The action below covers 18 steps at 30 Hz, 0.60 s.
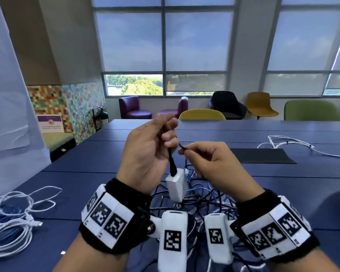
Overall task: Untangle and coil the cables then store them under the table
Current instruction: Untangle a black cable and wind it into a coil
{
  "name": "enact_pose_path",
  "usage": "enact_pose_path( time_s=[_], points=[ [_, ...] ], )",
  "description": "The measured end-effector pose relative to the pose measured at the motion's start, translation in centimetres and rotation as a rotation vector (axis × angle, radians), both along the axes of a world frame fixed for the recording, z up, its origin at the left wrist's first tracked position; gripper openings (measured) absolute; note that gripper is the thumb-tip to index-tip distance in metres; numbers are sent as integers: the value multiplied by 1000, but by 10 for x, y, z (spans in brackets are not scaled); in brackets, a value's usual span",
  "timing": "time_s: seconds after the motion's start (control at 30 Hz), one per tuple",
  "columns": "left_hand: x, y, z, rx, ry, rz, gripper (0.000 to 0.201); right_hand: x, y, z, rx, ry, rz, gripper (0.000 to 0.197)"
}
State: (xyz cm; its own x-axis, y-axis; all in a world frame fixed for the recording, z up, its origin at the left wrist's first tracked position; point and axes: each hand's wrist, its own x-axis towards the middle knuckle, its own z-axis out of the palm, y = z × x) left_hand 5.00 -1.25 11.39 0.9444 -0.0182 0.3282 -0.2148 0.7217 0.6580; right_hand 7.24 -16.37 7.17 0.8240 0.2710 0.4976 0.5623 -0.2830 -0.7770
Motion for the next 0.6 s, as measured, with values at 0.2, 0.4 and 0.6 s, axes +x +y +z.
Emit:
enact_pose_path(
  time_s=[0.2, 0.4, 0.6],
  points=[
    [14, 11, -4, 189, -102, 248, 9, -9, -14, 13, -365, 92, 3, 24],
    [17, 13, -13, 655, -53, 333, 45, -30, -29, 34, -497, 43, 21, 18],
    [-1, 3, -19, 914, -118, -50, 33, -41, -34, 45, -213, -224, 32, 13]
  ],
)
